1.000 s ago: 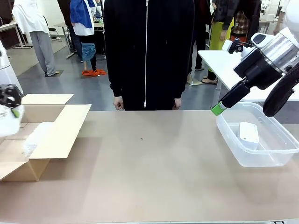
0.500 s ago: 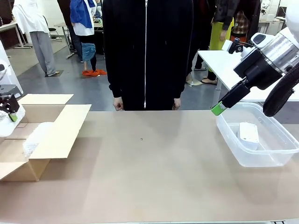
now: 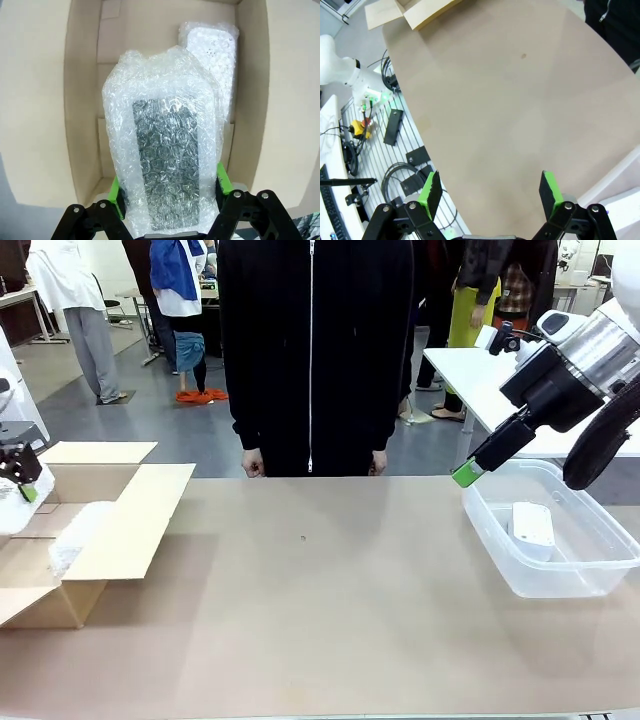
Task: Separate and place wrapped and unwrapped clocks.
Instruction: If the picked Digital clock is wrapped, place it in the Package Box ; if not, place it in the Organizing box.
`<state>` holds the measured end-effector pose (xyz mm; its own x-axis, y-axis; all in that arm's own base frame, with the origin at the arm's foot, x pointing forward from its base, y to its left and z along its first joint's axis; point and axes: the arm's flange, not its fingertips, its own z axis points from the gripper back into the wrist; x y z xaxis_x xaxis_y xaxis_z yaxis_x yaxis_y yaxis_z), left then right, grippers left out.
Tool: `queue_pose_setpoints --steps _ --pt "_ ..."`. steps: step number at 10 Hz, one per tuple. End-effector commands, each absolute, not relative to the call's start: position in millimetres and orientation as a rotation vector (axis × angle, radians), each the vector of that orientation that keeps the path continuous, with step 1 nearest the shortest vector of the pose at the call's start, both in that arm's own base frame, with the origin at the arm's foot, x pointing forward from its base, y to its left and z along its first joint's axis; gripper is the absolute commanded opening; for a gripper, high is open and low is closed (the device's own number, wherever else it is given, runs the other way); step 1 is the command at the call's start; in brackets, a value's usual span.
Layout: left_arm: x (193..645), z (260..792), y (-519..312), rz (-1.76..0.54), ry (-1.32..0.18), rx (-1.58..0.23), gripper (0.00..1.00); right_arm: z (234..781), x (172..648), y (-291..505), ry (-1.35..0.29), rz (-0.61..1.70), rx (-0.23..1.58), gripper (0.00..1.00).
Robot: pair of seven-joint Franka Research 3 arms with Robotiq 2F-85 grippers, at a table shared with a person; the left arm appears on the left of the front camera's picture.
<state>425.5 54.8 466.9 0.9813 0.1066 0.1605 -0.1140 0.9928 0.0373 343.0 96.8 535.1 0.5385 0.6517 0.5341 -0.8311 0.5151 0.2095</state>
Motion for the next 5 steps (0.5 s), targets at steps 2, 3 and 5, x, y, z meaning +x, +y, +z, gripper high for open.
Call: queue_pose_setpoints --steps 2,3,5 --pt "467 443 70 -0.003 -0.175 0.063 0.81 536 344 98 -0.411 0.925 0.478 1.0" --pt "475 433 74 -0.003 -0.182 0.067 0.81 536 344 98 -0.411 0.925 0.478 1.0" --pt "480 416 80 -0.002 -0.213 0.078 0.81 536 344 98 -0.411 0.925 0.478 1.0"
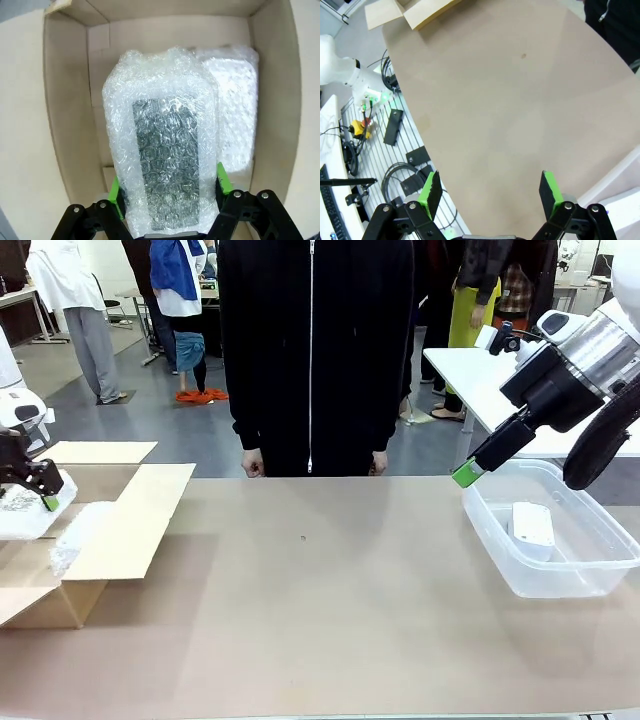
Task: Separate and place wrapped and unwrapped clocks.
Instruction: If the picked Digital clock is wrapped, place it in the Package Box ; if not, place it in the Organizing box.
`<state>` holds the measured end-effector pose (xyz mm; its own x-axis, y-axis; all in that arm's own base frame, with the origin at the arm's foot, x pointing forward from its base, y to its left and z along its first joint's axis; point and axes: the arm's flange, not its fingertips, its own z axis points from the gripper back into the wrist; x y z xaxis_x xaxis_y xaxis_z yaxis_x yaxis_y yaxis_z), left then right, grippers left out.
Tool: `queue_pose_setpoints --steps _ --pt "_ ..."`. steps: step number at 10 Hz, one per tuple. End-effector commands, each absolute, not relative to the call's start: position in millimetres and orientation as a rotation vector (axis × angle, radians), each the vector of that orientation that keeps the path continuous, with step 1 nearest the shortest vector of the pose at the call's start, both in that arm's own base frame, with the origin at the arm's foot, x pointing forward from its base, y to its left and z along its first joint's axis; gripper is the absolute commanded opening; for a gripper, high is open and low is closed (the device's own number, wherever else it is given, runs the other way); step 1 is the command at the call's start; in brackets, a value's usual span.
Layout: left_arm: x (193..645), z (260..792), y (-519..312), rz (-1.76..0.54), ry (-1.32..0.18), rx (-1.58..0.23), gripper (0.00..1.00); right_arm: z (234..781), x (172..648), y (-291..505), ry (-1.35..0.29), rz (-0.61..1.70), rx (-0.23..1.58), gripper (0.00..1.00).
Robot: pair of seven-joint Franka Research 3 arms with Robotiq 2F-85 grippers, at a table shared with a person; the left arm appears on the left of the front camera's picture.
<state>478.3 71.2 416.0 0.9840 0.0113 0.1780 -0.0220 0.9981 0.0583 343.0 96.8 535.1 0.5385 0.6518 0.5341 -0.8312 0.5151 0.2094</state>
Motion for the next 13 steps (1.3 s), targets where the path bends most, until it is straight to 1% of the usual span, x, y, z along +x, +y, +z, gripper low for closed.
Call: queue_pose_setpoints --steps 1,2,3,4,8,13 --pt "481 413 82 0.004 -0.214 0.059 0.81 536 344 98 -0.411 0.925 0.478 1.0" --pt "483 408 85 0.002 -0.225 0.104 0.81 536 344 98 -0.411 0.925 0.478 1.0" --pt "487 404 86 0.008 -0.203 0.084 0.81 536 344 98 -0.411 0.925 0.478 1.0" --pt "488 405 87 -0.005 -0.201 0.091 1.0 536 344 98 -0.411 0.925 0.478 1.0" --pt "491 402 95 0.036 -0.131 0.124 1.0 536 344 98 -0.411 0.925 0.478 1.0" --pt "493 401 97 0.046 -0.102 0.115 1.0 536 344 98 -0.411 0.925 0.478 1.0"
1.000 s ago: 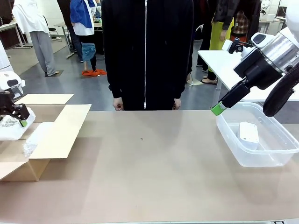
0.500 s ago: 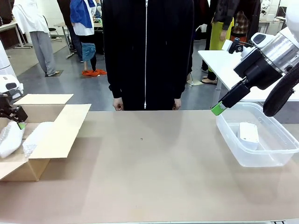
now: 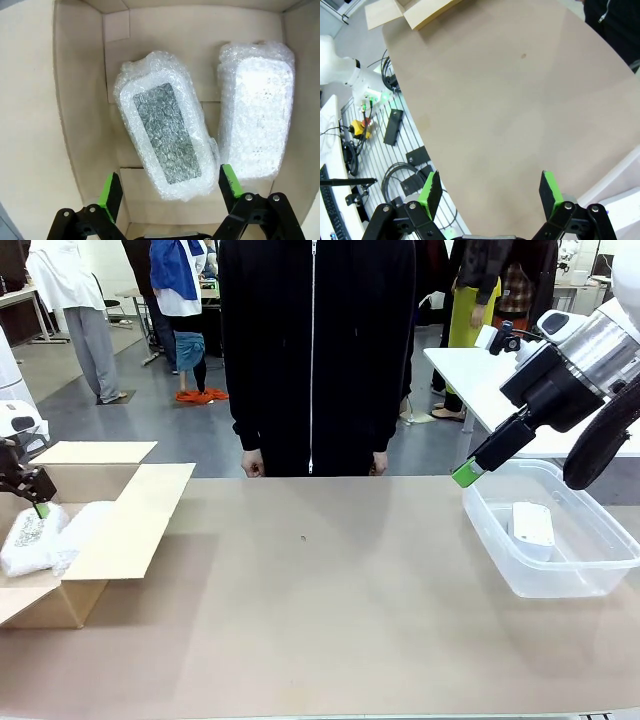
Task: Separate and place wrapped and unwrapped clocks.
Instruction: If the picked Digital clock is wrapped, place it in the Package Box ; if not, place it in the Organizing box.
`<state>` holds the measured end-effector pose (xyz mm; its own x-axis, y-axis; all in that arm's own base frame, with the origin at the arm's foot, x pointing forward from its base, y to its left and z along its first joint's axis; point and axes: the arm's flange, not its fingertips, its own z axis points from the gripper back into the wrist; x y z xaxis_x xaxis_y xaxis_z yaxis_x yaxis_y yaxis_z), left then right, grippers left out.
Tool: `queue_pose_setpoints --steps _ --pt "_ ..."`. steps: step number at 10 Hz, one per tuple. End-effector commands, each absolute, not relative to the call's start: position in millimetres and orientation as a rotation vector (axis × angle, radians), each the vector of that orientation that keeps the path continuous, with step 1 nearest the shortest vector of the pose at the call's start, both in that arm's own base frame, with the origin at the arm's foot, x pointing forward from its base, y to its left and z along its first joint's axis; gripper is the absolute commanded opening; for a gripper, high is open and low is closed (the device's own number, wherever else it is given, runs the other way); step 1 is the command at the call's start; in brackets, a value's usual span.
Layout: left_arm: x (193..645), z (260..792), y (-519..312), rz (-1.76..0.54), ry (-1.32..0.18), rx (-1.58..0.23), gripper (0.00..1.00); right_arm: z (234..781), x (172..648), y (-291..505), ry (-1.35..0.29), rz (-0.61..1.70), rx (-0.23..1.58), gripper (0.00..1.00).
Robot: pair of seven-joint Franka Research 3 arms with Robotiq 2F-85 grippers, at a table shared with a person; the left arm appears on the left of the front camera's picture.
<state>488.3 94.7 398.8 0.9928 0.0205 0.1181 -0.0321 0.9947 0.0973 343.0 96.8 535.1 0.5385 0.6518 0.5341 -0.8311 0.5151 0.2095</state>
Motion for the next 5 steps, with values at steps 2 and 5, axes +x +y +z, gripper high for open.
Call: queue_pose_setpoints --steps 2,5 --pt "473 430 88 0.07 -0.125 0.097 1.0 536 344 98 -0.411 0.925 0.478 1.0" --pt "427 498 75 0.065 -0.157 0.077 1.0 536 344 98 -0.411 0.925 0.478 1.0"
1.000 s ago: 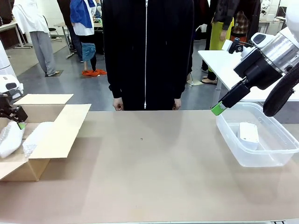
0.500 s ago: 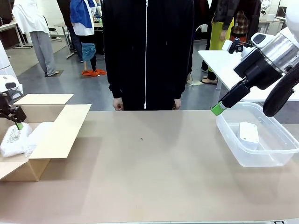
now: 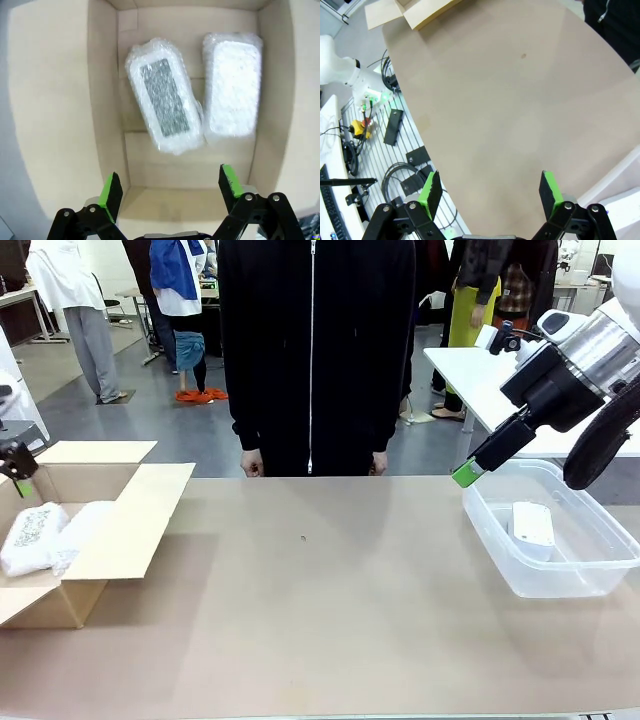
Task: Separate and place wrapped and unwrapped clocks.
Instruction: If the picked Digital clock is wrapped, place it in the Package Box ; if not, place it in the Organizing box.
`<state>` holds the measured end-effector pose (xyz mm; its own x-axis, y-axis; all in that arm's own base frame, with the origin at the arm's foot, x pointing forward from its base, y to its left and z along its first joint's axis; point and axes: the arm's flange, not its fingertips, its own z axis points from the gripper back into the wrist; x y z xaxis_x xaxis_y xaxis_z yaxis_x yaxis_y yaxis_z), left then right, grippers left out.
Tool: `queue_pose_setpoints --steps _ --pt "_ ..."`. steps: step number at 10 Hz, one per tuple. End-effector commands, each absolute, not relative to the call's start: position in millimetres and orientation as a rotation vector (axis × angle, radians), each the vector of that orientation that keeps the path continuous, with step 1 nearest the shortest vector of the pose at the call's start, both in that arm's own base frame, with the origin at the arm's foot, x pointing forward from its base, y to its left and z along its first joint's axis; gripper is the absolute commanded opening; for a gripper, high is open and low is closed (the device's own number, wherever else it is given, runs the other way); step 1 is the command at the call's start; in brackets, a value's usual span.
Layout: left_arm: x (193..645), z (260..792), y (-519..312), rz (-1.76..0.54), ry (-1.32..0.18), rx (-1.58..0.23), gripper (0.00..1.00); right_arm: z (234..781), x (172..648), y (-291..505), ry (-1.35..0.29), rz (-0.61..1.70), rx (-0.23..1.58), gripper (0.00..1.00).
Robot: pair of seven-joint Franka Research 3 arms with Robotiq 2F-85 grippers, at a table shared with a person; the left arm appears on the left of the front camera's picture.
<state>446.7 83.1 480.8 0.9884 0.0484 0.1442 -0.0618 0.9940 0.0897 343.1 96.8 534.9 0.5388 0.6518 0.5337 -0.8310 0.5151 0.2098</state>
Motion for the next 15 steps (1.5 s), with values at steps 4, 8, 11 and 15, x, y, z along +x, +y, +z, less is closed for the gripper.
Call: queue_pose_setpoints --steps 4,8,11,15 --pt "396 558 57 0.05 -0.231 0.054 1.0 536 344 98 -0.411 0.925 0.478 1.0" --pt "392 562 54 0.051 -0.221 0.05 1.0 536 344 98 -0.411 0.925 0.478 1.0" --pt "392 562 54 0.051 -0.221 0.05 1.0 536 344 98 -0.411 0.925 0.478 1.0" --pt "392 562 54 0.051 -0.221 0.05 1.0 536 344 98 -0.411 0.925 0.478 1.0"
